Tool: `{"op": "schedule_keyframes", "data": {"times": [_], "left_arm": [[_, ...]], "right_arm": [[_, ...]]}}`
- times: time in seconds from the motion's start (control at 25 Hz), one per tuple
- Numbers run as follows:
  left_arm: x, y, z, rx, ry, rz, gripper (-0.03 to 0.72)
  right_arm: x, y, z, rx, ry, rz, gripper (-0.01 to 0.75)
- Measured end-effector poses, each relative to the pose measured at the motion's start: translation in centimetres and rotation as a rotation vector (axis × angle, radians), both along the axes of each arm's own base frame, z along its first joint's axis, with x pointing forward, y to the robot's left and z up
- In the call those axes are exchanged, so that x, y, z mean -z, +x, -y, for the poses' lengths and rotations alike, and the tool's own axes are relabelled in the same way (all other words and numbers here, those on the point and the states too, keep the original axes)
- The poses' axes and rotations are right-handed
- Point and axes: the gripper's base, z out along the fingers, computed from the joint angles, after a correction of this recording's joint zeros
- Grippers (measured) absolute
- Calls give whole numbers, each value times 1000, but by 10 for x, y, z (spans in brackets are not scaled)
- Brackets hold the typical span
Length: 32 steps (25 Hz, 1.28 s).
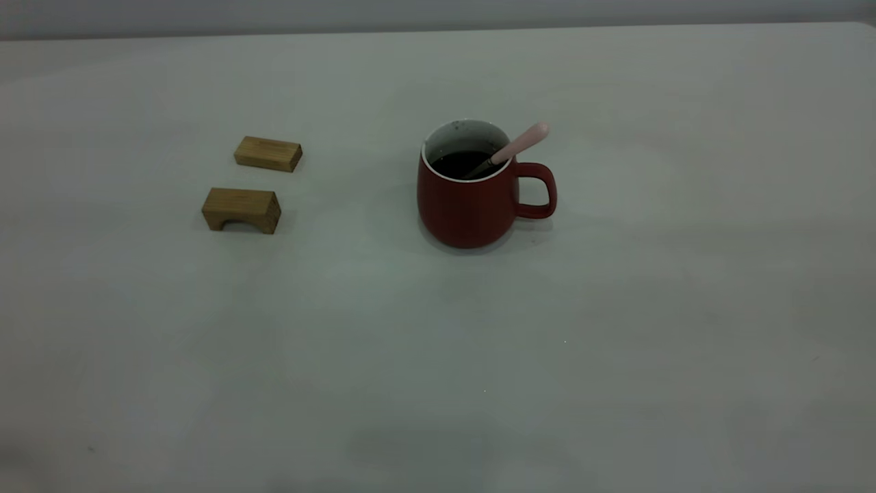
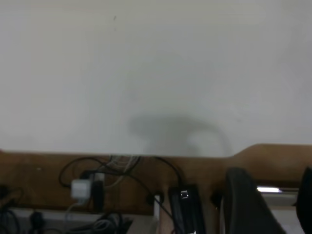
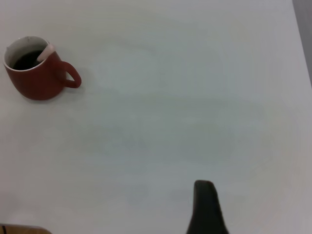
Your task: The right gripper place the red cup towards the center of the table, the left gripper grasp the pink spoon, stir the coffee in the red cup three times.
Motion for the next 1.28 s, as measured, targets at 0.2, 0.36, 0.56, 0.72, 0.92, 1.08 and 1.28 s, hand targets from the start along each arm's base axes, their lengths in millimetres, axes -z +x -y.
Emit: {"op": "schedule_keyframes", "data": {"times": [0.2,0.36,0.56,0.72,0.92,1.08,1.28], "left_arm": [[29,-46,-9,-45,-59,102,342],[47,-66,-13,-102,-81,183,342],[46,-82,-13,-86,-82,300,342],[46,-95,-11,-45,-92,387,342],[49,-103,-5,63,-103,432,342],[49,-104,-2,132,-102,433,342],[49,-104,-1,138,-99,433,342]], "right_arm": [[0,0,0,0,0,0,586],[0,0,0,0,0,0,586],[0,0,0,0,0,0,586],[0,0,0,0,0,0,586],[0,0,0,0,0,0,586],[0,0,0,0,0,0,586],[0,0,0,0,0,0,586]]}}
